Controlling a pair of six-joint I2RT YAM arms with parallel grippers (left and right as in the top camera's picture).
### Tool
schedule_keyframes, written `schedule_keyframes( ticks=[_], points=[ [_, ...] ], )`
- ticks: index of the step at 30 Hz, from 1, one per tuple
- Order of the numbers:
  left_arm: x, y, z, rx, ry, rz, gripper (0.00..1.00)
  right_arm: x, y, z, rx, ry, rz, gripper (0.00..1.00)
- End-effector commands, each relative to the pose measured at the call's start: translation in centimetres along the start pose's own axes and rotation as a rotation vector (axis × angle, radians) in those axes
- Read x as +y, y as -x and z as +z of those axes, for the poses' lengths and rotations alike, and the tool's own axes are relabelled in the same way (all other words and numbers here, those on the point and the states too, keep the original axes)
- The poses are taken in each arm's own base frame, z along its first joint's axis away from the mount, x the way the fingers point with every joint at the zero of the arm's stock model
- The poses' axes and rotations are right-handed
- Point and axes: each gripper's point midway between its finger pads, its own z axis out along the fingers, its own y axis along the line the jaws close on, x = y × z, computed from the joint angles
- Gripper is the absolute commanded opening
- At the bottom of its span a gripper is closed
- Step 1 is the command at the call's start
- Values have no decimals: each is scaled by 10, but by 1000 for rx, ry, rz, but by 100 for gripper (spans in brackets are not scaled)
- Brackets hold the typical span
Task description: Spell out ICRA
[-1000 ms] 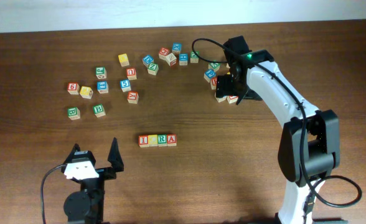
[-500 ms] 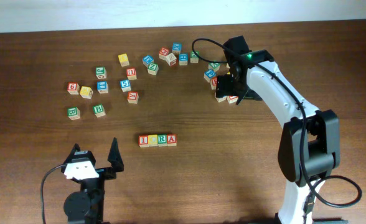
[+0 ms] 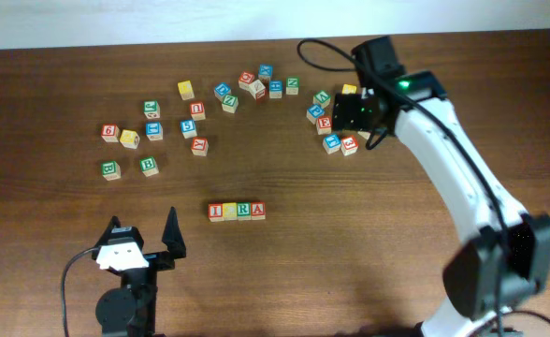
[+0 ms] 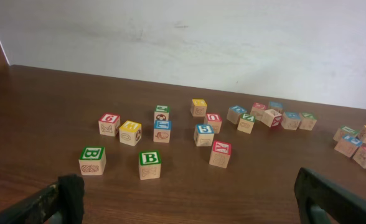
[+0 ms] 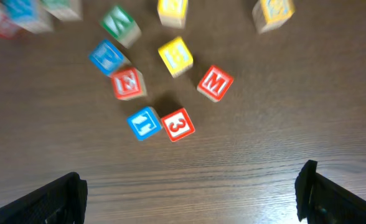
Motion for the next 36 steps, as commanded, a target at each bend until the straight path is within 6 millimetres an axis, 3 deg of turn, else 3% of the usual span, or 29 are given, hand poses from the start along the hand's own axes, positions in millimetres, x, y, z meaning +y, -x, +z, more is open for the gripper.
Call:
schedule_keyframes(
  ticks=[1, 8, 17, 22, 29, 36],
  points=[
    [0, -2, 0, 6, 2, 16, 99, -3, 16, -49, -118, 38, 24, 98],
    [0, -2, 0, 6, 3, 16, 99, -13, 11, -97, -211, 76, 38, 98],
    [0, -2, 0, 6, 3, 16, 99, -33, -32, -119, -231, 85, 41, 98],
    [0, -2, 0, 6, 3, 16, 99, -48, -74, -100, -162, 56, 31, 98],
    [0, -2, 0, 6, 3, 16, 99, -76, -158, -54, 1, -11, 6, 98],
    [0, -2, 0, 6, 3, 16, 99, -96, -218, -21, 139, -69, -15, 98]
  ],
)
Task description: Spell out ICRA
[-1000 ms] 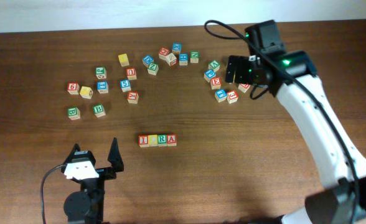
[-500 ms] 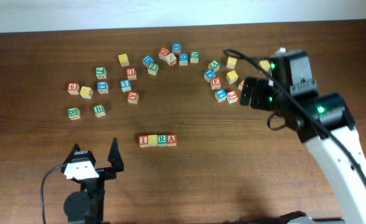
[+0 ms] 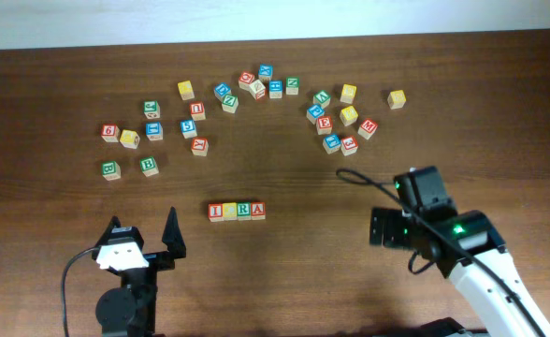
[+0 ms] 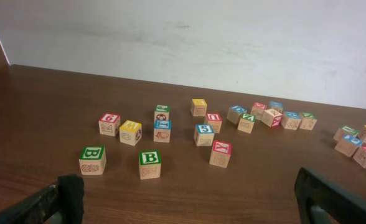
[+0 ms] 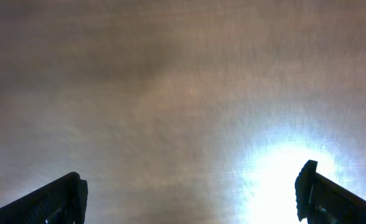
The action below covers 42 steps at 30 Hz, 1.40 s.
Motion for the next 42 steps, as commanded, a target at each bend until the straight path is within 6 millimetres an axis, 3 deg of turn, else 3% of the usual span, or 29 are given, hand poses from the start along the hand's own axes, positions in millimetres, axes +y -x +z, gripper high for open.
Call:
schedule_keyframes(
  ticks=[1, 5, 14, 19, 26, 32, 42],
  points=[
    [0, -1, 0, 4, 2, 16, 99, -10, -24, 17, 62, -37, -3, 98],
    [0, -1, 0, 4, 2, 16, 99, -13, -35, 29, 122, -62, -12, 98],
    [0, -1, 0, 4, 2, 16, 99, -11, -34, 40, 152, -74, -16, 98],
    [0, -1, 0, 4, 2, 16, 99, -10, -51, 34, 83, 6, 2, 98],
    [0, -1, 0, 4, 2, 16, 99, -10, -52, 21, -53, 72, 19, 98],
    [0, -1, 0, 4, 2, 16, 99, -15, -68, 37, -183, 126, 35, 98],
    [0, -1, 0, 4, 2, 16, 100, -13, -58, 20, -341, 192, 53, 98]
  ],
)
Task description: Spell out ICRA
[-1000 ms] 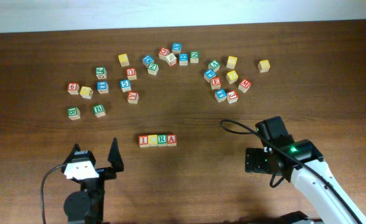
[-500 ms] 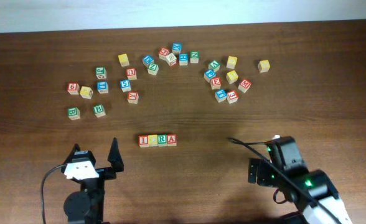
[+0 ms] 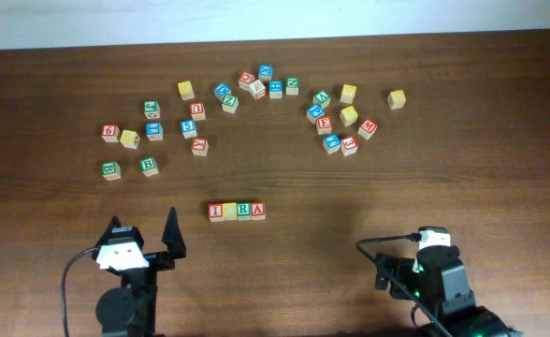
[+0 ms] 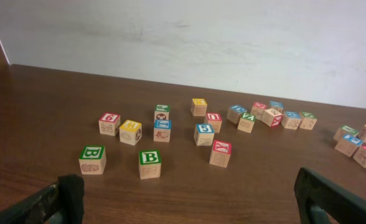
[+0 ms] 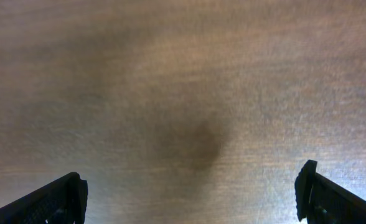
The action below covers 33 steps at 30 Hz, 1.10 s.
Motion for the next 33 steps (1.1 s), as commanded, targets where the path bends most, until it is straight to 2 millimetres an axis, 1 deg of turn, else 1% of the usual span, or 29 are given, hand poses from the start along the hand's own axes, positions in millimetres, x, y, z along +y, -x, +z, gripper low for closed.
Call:
schedule_keyframes(
  ticks=[1, 3, 5, 7, 9, 11, 12, 15, 18, 21, 25, 27, 29, 33],
  points=[
    [0, -1, 0, 2, 2, 16, 99, 1, 5, -4, -45, 18, 13, 98],
    [0, -1, 0, 2, 2, 16, 99, 2, 7, -5, -59, 24, 15, 98],
    [0, -1, 0, 2, 2, 16, 99, 4, 13, -8, -95, 39, 18, 98],
    [0, -1, 0, 2, 2, 16, 99, 15, 39, -13, -222, 92, 30, 98],
    [0, -1, 0, 2, 2, 16, 99, 29, 75, -21, -397, 165, 47, 98],
    [0, -1, 0, 2, 2, 16, 99, 37, 97, -28, -506, 211, 57, 98],
    [0, -1, 0, 2, 2, 16, 99, 38, 101, -30, -531, 221, 59, 98],
    [0, -1, 0, 2, 2, 16, 99, 38, 99, -28, -548, 228, 61, 98],
    [0, -1, 0, 2, 2, 16, 99, 41, 108, -32, -644, 268, 70, 98],
    [0, -1, 0, 2, 2, 16, 99, 46, 124, -48, -807, 336, 85, 98],
    [0, -1, 0, 2, 2, 16, 99, 49, 136, -68, -950, 396, 98, 98],
    [0, -1, 0, 2, 2, 16, 99, 49, 134, -63, -946, 395, 98, 98],
    [0, -1, 0, 2, 2, 16, 99, 46, 124, -46, -878, 365, 92, 98],
    [0, -1, 0, 2, 2, 16, 99, 41, 106, -24, -770, 320, 82, 98]
  ],
)
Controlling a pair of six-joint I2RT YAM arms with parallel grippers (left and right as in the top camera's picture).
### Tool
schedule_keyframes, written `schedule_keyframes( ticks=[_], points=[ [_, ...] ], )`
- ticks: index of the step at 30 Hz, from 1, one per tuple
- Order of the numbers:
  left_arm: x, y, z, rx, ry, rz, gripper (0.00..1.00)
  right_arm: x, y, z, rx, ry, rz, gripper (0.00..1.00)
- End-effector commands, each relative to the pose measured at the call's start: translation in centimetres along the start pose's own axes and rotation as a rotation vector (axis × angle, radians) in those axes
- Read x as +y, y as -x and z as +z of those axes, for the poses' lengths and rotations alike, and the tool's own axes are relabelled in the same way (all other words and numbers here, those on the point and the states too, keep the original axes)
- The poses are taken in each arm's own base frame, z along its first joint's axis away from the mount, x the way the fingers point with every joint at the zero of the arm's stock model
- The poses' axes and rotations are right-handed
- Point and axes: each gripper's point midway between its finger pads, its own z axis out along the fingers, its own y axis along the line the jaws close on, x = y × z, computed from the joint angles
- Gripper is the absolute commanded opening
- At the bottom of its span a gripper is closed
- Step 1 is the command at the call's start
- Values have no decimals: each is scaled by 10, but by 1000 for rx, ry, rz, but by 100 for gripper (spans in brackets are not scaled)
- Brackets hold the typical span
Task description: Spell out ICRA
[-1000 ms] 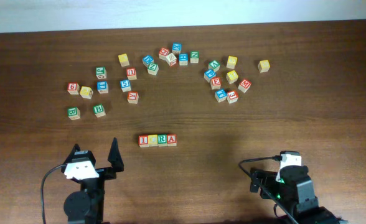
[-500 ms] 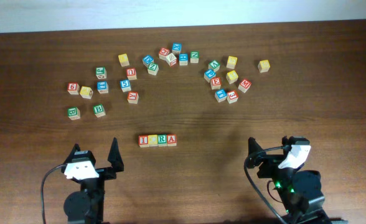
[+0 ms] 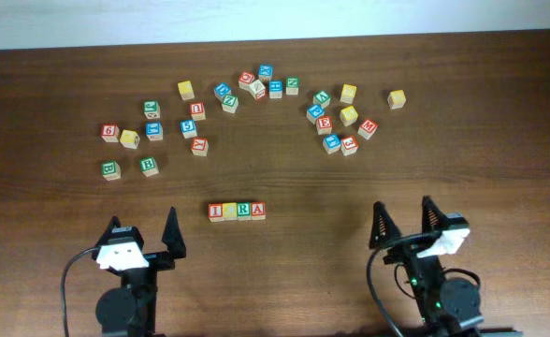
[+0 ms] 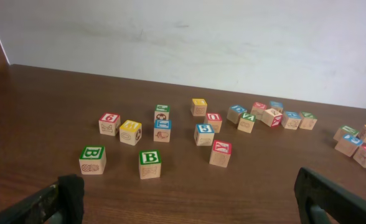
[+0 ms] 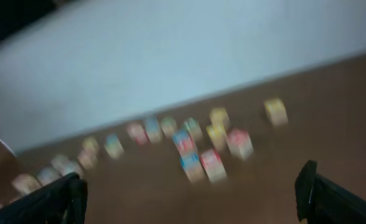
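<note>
A row of lettered blocks (image 3: 237, 211) lies at the table's middle front; I, R and A read on it, and a yellow block stands second. My left gripper (image 3: 144, 235) rests open at the front left, its view showing loose blocks such as a green B (image 4: 149, 163). My right gripper (image 3: 404, 220) stands open at the front right, empty, facing the far wall; its view is blurred, with the right block cluster (image 5: 198, 149) ahead.
Loose blocks lie in three groups along the far half: left (image 3: 149, 134), middle (image 3: 252, 84) and right (image 3: 342, 120), with a lone yellow block (image 3: 397, 98) further right. A white wall (image 4: 189, 43) borders the far edge of the table (image 3: 369, 178).
My right arm has folded back to its rest at the front right, its gripper now tipped up toward the far wall instead of facing down at the wood. Left arm and blocks are unchanged.
My right gripper was open above the right block cluster. Then it hung over bare wood at the right front, then lower near the front edge, empty each time. Now it rests open at the front right. The row of blocks and my left arm stayed as they were.
</note>
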Motion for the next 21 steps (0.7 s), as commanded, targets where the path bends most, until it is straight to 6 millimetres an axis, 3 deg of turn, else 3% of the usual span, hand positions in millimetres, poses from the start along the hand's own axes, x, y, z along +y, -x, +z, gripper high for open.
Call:
schedule_keyframes(
  ticks=[1, 7, 13, 21],
  points=[
    [0, -1, 0, 2, 2, 16, 99, -4, -8, 0, 25, -14, 5, 98],
    [0, -1, 0, 2, 2, 16, 99, -6, -7, 0, 22, -22, 5, 98],
    [0, -1, 0, 2, 2, 16, 100, -26, 1, -1, -11, -100, 10, 98],
    [0, -1, 0, 2, 2, 16, 99, -26, 1, -1, -12, -103, 10, 98]
  ],
)
